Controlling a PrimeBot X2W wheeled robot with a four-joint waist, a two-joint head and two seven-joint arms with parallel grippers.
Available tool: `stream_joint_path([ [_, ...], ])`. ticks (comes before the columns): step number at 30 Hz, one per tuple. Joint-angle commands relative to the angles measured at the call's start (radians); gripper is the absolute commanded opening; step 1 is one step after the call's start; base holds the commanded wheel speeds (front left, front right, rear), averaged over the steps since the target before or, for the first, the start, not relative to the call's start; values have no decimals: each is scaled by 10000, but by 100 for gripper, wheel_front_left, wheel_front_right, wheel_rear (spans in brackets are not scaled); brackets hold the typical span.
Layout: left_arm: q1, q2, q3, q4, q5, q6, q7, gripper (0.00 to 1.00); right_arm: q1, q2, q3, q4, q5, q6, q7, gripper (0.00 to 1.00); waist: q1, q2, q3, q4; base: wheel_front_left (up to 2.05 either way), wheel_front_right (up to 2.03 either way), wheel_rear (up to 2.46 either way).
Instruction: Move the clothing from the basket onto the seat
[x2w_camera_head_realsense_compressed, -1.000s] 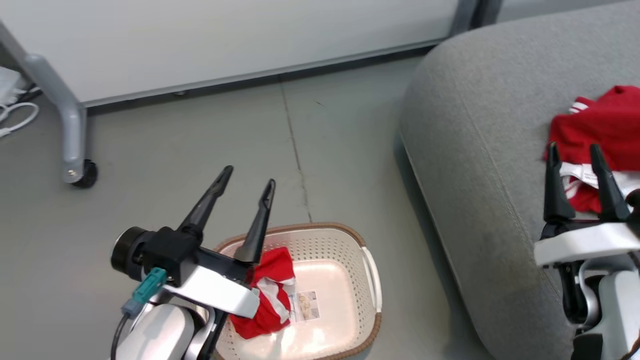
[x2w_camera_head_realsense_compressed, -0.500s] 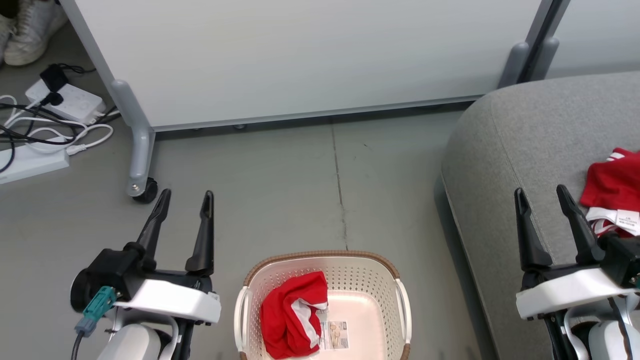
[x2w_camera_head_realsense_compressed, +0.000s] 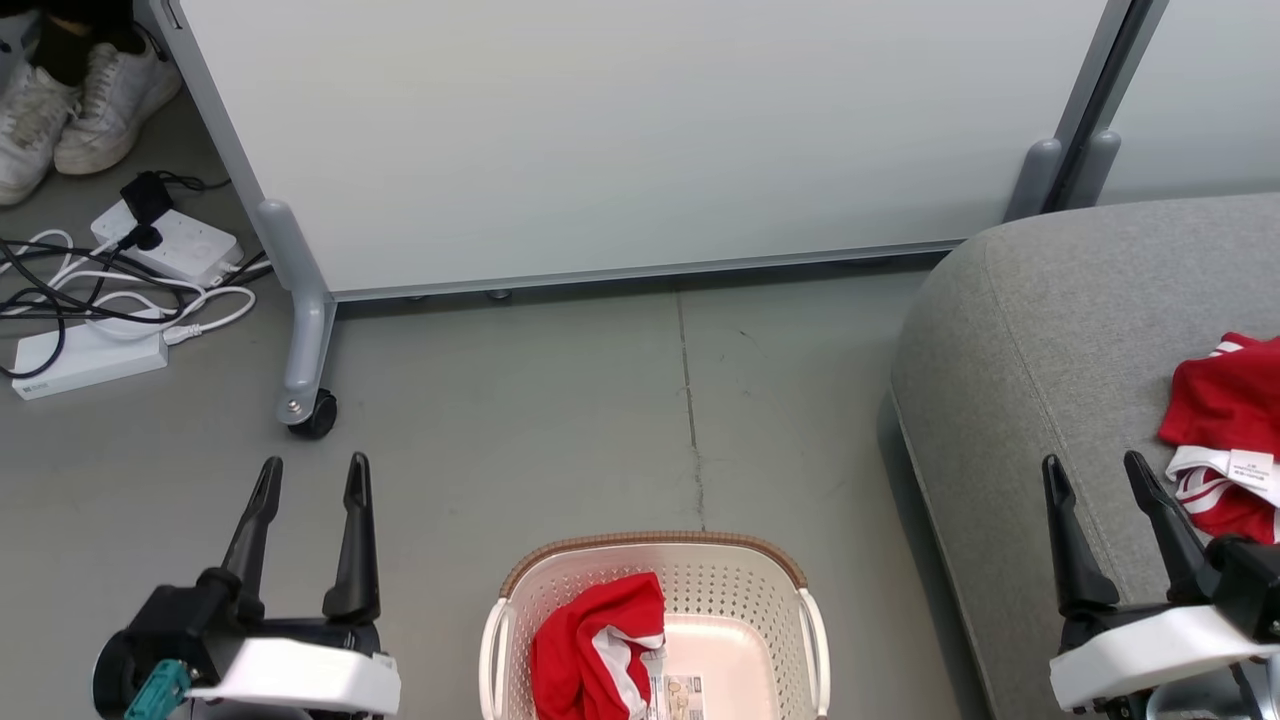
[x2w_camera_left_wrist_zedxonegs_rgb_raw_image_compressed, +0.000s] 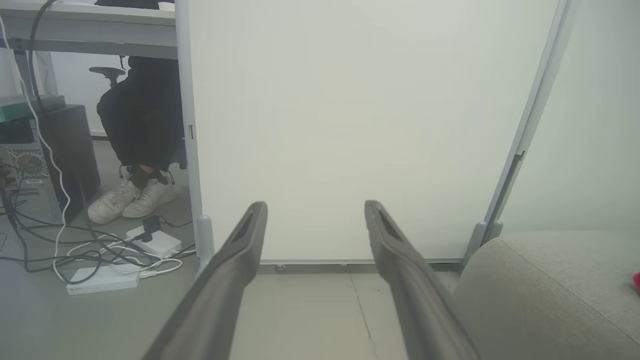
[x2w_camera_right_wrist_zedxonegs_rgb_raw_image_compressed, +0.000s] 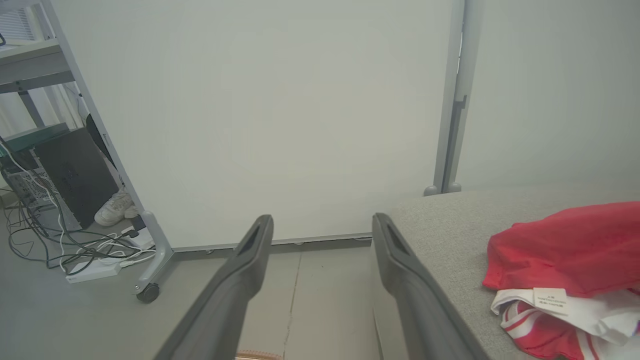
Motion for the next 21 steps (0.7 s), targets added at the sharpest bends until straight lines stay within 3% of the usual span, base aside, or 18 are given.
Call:
stream_joint_path([
  [1, 186, -17, 75, -8, 181, -117, -22, 100, 169, -49, -49, -84, 50, 3, 38, 100, 0, -1, -54, -15, 0, 0, 0],
  [21, 520, -91, 36, 727, 800, -364, -17, 100, 586, -48, 17, -157, 23, 3, 305, 100, 0, -1, -178, -37, 0, 0, 0],
])
